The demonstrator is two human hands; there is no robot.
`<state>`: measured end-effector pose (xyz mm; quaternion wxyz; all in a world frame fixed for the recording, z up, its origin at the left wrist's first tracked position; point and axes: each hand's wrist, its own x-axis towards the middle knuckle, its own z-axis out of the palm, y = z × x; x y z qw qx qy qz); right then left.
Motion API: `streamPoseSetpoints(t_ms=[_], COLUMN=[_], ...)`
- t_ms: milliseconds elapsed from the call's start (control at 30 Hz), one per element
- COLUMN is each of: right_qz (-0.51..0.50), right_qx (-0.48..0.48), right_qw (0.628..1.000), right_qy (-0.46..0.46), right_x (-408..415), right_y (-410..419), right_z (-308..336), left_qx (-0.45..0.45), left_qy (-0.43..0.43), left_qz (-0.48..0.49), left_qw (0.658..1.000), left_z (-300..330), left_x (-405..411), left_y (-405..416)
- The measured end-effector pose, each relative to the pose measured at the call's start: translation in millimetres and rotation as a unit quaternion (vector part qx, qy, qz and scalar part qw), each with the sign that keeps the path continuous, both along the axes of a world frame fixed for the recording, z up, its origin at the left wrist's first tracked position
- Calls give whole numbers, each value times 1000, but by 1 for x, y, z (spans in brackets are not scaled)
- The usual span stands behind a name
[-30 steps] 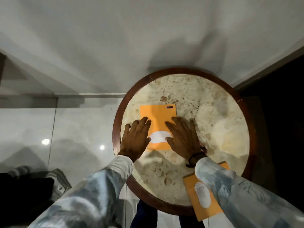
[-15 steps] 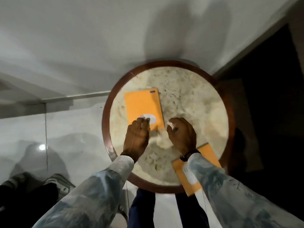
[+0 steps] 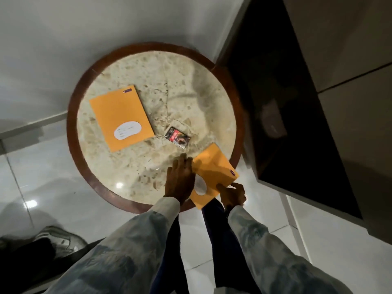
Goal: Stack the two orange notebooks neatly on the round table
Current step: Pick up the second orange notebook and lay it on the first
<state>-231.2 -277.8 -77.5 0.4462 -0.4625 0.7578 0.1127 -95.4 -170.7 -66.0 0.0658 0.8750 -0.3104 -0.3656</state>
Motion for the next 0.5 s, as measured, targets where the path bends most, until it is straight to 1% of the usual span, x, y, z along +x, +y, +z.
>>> streamPoseSetpoints(t_ms=[67,100,167,233,300,367,433,500], right_qz=[-32,-34,0,66,131,163,178,219], right_qx=[18,11,-36,-98,-153,-188,-198,-193], right_qw=[999,999,999,993,976,957,943,926], right_qy=[-17,-17,-10,-30,-86,-148,-201,-237], right_x=[0,1,5,18,41,77,119,167], right_y=[-2,-2,-4,-7,-10,-9,-6,2], right_z=[-9,-10,-2,13,28,42,51,53], left_qx=[-11,-25,-72,-127,-178,-228,-257,-265], left_qy=[12,29,66,81,86,83,73,45], left_qz=[31,57,116,179,271,357,409,444], left_qw=[999,998,988,972,942,902,873,855], left_z=[-3,-4,-3,1,9,21,31,37], left_x=[-1,0,3,10,20,38,63,98], left_y=[-1,-1,1,5,15,29,42,57])
